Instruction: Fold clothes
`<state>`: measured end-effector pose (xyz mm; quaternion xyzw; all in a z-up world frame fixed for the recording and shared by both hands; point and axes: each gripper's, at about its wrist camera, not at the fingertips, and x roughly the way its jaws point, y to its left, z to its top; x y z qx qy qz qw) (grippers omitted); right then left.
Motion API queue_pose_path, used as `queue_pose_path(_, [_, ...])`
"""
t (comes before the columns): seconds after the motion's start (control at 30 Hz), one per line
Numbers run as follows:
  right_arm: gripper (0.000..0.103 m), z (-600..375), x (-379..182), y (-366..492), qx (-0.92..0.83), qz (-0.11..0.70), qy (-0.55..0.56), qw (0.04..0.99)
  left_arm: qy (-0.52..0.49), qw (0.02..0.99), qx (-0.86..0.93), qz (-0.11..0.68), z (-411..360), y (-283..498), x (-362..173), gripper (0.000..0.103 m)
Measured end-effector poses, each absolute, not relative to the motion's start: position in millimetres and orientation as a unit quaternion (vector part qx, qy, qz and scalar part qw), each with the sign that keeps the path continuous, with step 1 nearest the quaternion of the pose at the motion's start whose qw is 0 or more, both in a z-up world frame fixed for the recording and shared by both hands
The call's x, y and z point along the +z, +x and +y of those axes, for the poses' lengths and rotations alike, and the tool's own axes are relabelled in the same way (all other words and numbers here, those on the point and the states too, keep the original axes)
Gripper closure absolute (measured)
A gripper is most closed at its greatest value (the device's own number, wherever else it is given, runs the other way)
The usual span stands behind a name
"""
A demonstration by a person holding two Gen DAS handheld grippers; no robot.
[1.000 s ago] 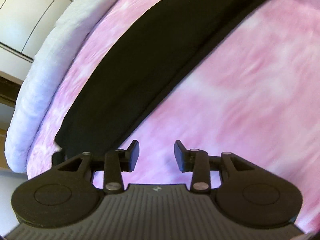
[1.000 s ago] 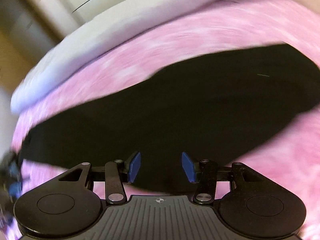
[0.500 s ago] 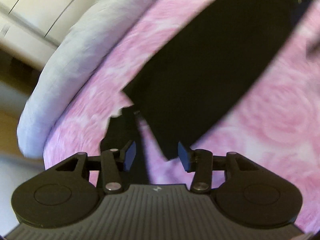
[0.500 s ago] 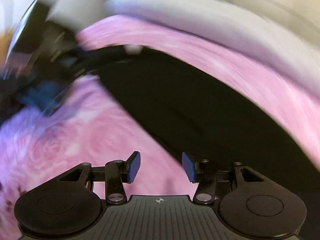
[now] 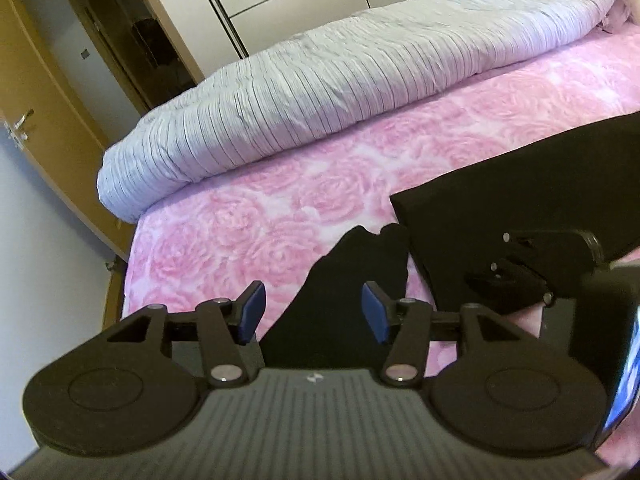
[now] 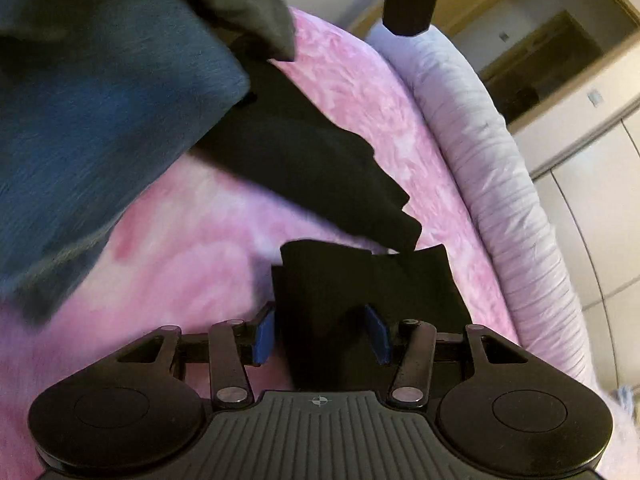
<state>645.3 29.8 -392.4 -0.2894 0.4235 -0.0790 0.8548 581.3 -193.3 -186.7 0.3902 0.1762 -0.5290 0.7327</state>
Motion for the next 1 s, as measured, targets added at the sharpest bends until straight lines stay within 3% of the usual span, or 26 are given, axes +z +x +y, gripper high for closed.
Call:
queue_pose_path(0.1, [0.087, 15.0, -377.8, 645.5, -0.079, 0.425, -0.234, 0.871, 0.392, 0.729, -0.534, 0.175, -198.9, 579.4, -190.8, 0.054])
queue_pose_path(0.23, [0.09, -19.1, -328.2, 624.1, -0.089, 0.387, -0.127, 0.909, 0.394, 0.721, -0.54, 0.182, -204.3, 572.2, -190.4, 0.054])
queue_pose_path(0.37, [0.09, -92.3, -258.8, 573.9, -0.155, 0.3, 0.07, 0.939, 0.403, 0.711, -0.545, 0.186, -216.0, 552.2, -185.7, 0.054])
queue_pose_path(0.57, [0.09, -201.1, -187.8, 380.5, -0.345, 0.138, 0.26, 0.891, 0.418, 0.671, -0.585, 0.182, -249.9, 474.6, -179.0, 0.054])
queue_pose_path(0.67, [0.09, -238.2, -212.2, 266.9, -0.449, 0.104, 0.345, 0.818, 0.431, 0.634, -0.62, 0.165, -273.0, 414.8, -183.4, 0.054])
queue_pose_path(0.8, [0.09, -278.9, -309.8, 158.8, -0.503, 0.115, 0.509, 0.689, 0.449, 0.576, -0.668, 0.145, -302.0, 332.5, -199.8, 0.054])
queue_pose_path(0.87, [0.089, -291.2, -342.8, 133.1, -0.483, 0.115, 0.57, 0.655, 0.463, 0.542, -0.69, 0.127, -315.4, 291.8, -209.7, 0.054])
queue_pose_path(1.0, [0.085, -299.2, -346.3, 123.0, -0.451, 0.121, 0.578, 0.669, 0.493, 0.475, -0.723, 0.091, -341.0, 227.9, -229.2, 0.051])
